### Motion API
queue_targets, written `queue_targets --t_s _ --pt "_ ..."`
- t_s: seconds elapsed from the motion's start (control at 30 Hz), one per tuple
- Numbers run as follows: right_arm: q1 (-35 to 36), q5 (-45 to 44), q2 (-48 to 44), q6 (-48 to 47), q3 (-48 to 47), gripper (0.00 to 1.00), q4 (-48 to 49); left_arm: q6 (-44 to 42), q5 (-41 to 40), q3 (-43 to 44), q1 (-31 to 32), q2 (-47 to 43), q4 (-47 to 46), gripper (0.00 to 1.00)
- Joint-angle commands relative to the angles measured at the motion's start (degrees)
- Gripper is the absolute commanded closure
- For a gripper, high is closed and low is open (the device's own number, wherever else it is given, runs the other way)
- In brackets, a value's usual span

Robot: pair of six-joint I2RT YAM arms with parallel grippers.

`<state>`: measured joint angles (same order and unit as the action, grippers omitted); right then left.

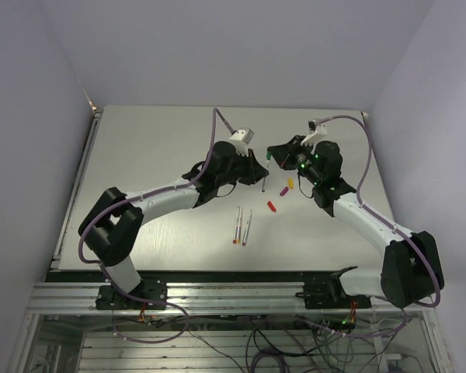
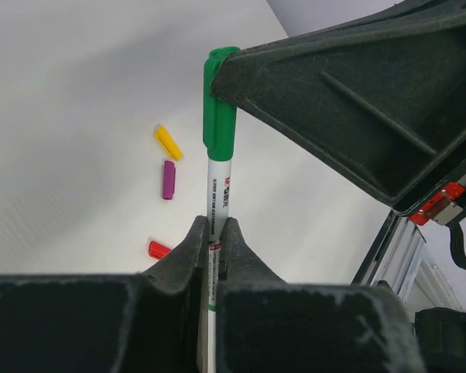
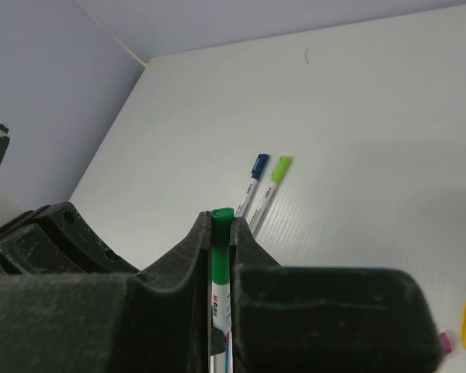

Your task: Insert the pens into the pen caps

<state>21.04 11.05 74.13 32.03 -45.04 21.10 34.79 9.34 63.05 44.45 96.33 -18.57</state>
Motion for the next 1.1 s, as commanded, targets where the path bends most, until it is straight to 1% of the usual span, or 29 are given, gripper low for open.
queue_targets --t_s 0.0,0.17,0.37,0.5,0.6,0.7,0.8,0.9,1.07 --pt "2.52 6.84 2.14 -3.24 0.85 1.00 -13.90 -1.12 -4.48 6.43 -3.49 -0.88 -13.16 0.93" --pt "4.10 6.75 4.69 -5.83 -1.26 1.00 -18.83 -1.61 -4.55 7.25 -4.62 -0.86 -13.51 0.93" --pt "4.25 5.23 6.09 -5.38 -2.62 1.00 -18.81 -1.78 -3.86 7.33 -5.34 -1.10 -12.98 0.93" --pt "4.28 0.48 6.89 -4.08 -4.56 1.00 -16.87 -2.57 -1.84 6.72 -5.34 -0.75 -10.59 0.93" --pt "4.20 -3.72 7.17 -4.83 -7.75 1.00 -15.80 -2.64 -0.37 5.19 -5.17 -0.45 -8.15 0.93" --pt "4.19 -7.15 6.87 -5.98 -11.16 0.94 -13.84 -4.32 0.06 3.74 -4.55 0.00 -4.13 0.93" --pt "4.19 -11.44 6.13 -6.63 -14.77 0.78 -11.85 -6.35 0.32 3.23 -3.87 1.24 0.06 0.93" --pt "4.01 -15.37 4.23 -7.57 -16.36 0.63 -9.78 -7.39 -0.32 3.01 -3.47 2.38 2.36 0.93" --pt "3.92 -20.63 -0.24 -9.64 -14.92 0.56 -8.03 -8.13 -2.76 4.59 -3.34 4.66 5.85 0.93"
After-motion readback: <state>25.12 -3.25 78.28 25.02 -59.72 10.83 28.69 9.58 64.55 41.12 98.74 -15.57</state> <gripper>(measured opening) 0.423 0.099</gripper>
